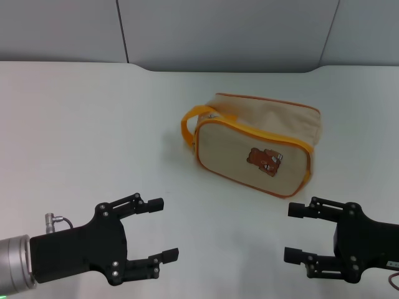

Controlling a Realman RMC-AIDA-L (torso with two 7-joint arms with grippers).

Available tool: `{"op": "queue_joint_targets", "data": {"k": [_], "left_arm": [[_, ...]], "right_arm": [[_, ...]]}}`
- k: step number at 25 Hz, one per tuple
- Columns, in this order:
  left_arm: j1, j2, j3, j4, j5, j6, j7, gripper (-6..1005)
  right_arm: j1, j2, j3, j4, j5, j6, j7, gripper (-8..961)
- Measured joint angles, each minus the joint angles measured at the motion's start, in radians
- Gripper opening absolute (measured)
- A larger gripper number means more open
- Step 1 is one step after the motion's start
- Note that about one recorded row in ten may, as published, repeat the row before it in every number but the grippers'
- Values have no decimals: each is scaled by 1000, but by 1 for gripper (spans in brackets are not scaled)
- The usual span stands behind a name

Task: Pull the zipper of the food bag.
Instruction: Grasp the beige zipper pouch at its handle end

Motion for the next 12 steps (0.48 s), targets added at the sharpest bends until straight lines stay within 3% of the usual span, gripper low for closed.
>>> {"op": "queue_joint_targets", "data": {"k": [7,12], "left_arm": [[-13,-3,-2,-8,-12,-36,0,819],[-32,-3,-5,-72,-135,-197,48,817]], "right_arm": [[0,0,3,0,0,-6,0,770],[-9,-1,11,0,11,-13,0,770]]}}
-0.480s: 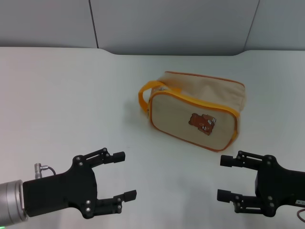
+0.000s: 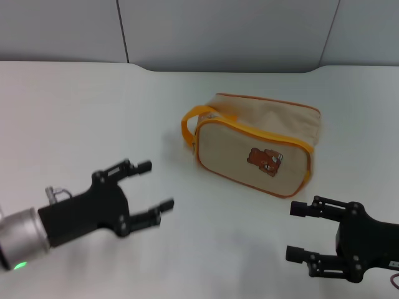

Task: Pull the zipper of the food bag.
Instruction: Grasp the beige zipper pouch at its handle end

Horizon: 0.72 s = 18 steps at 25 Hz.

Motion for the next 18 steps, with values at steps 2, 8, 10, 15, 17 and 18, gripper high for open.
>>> {"op": "queue_joint_targets", "data": {"k": [2,8,10,15,17,18], "left_arm": [[-22,0,0,-48,-59,-84,34,816],[-144,-1,0,-202,-160,-305,119,815],[-200,-2,0,-249,-164,-374,134,815],[-260,-2,-35,-288,-166,-434,139,816],[-269,-2,-38,-292,-165,-445,139,816],[-278,-2,-39,-297,-164,-458,141,816]], "right_arm": [[-6,-2,8,0,11,-5,0,770],[-72,-6,59,-41,126,-20,0,770],[-91,-6,66,-48,145,-23,0,770],[-96,-6,70,-49,146,-20,0,770],[-96,-5,68,-49,145,-17,0,770],[-97,-4,66,-49,144,-17,0,770]]}}
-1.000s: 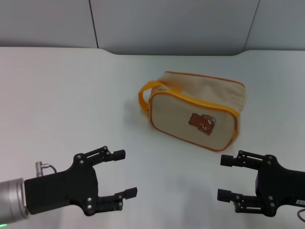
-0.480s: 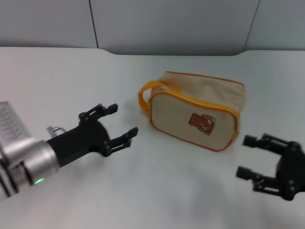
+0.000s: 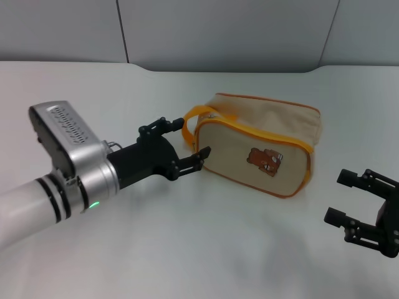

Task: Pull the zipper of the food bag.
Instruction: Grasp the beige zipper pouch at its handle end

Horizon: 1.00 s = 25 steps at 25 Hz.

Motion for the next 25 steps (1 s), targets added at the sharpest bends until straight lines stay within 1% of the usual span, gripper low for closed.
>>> {"op": "queue_joint_targets", "data": {"k": [2,7,12,13,17,20,23,25], "left_arm": [[-28,0,-1,-18,3,-44,7,816],[-54,0,-2,-47,4,-84,26,752],[-88,0,-47,-106,4,-164,101,688],[-88,0,-47,-106,4,-164,101,676],[-104,0,-93,-144,6,-215,174,627],[-106,0,-102,-148,6,-216,197,585],[-106,0,-142,-154,7,-212,216,544],[-103,0,-164,-161,7,-212,237,498]], "right_arm": [[1,1,-3,0,-1,1,0,770],[5,4,-3,0,-1,3,0,770],[8,5,-4,0,-2,7,-1,770],[8,5,-4,0,-2,8,-1,770],[10,5,-3,1,-2,9,-2,770],[10,5,-3,2,-2,10,-2,770],[10,5,-3,4,-2,16,-2,770],[10,4,-3,5,-2,20,-3,770]]}}
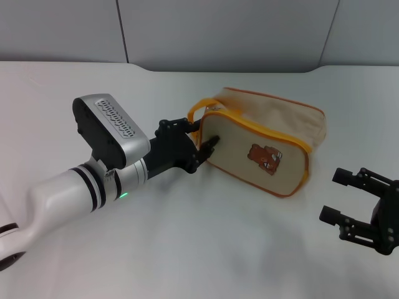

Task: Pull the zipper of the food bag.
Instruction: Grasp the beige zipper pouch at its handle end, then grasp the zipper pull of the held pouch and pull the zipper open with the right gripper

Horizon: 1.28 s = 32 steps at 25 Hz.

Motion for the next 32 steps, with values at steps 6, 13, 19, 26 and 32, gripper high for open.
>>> {"op": "queue_joint_targets", "data": {"k": [6,13,19,26,32], "left_arm": [[4,0,-10,-17,1,8,33,359],[10,0,-25,-54,1,29,173,170],[47,0,-53,-83,2,110,279,112],[89,0,-72,-83,4,238,298,83],[162,0,-97,-76,14,442,438,76]], "right_arm": [[-2,0,3,1,0,6,0,770],[-1,0,2,1,2,15,0,770],[-9,1,8,4,4,15,-16,771],[-10,4,10,5,9,14,-23,771],[-25,19,12,69,148,19,-99,771]]}}
